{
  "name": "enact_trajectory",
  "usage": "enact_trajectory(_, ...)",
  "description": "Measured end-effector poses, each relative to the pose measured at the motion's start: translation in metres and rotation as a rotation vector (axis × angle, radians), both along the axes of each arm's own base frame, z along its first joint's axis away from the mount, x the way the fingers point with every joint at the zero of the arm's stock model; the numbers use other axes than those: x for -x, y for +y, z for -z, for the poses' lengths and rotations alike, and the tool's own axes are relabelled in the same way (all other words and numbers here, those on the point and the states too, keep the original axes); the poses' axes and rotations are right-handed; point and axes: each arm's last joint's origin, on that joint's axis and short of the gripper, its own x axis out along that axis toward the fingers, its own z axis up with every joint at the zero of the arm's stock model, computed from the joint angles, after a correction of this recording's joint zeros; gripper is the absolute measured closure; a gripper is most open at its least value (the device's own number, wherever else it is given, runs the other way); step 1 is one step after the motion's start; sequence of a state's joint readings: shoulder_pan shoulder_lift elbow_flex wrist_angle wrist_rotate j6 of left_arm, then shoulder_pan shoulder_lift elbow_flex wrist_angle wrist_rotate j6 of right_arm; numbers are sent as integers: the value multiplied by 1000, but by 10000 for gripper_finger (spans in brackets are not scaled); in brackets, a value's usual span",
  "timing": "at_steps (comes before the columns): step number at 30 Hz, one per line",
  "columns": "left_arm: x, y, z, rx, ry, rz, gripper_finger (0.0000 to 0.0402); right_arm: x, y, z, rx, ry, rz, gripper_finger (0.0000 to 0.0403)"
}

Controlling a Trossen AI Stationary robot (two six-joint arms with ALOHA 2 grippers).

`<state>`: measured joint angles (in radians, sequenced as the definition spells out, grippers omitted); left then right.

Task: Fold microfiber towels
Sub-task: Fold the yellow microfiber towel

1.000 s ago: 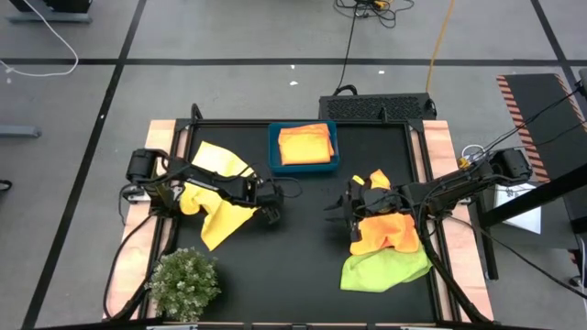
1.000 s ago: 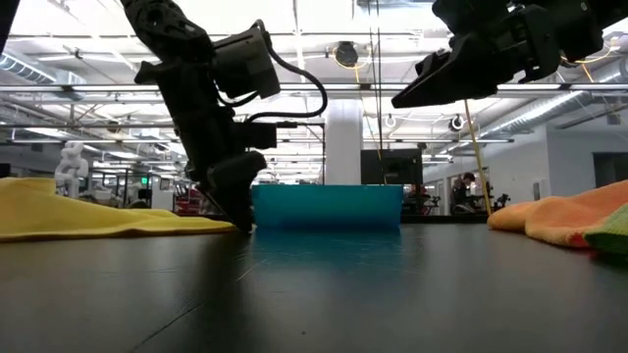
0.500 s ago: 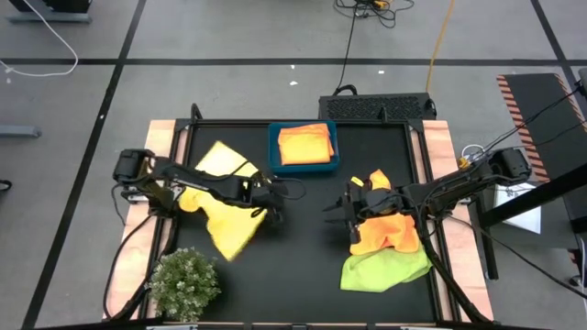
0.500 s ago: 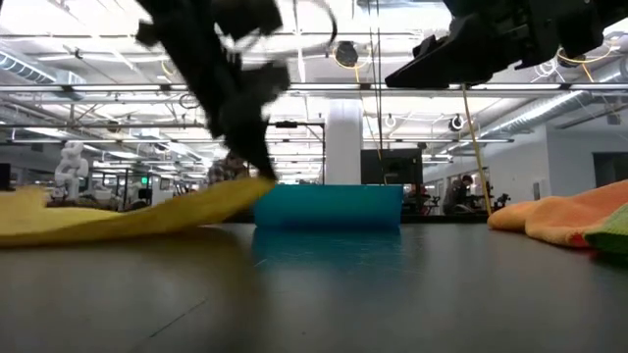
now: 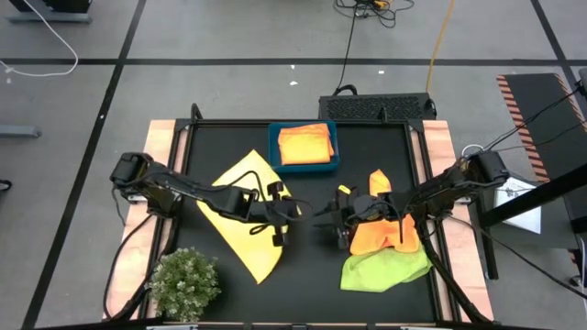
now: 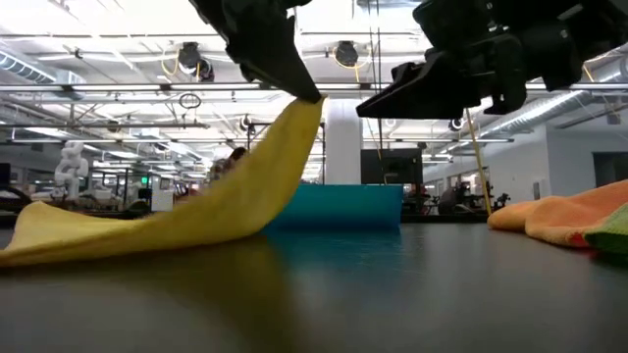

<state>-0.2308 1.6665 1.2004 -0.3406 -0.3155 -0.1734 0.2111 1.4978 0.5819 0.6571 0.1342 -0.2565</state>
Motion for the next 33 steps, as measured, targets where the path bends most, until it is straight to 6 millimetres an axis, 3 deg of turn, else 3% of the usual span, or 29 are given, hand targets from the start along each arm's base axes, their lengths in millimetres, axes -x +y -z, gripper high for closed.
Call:
enact_trajectory(8, 3, -8, 4, 2, 8, 22, 401, -4, 0, -4, 94, -56, -28, 272)
enact_trajectory(18, 1, -10, 1, 20, -29, 54, 401, -25, -5, -20, 128, -57, -16, 272)
enact_trajectory(25, 0, -10, 0, 17, -39, 63, 400, -27, -4, -15, 136, -48, -22, 272)
enact_trajectory(33, -2, -11, -2, 26, -56, 89, 400, -37, 0, 6, 176, -58, -39, 272)
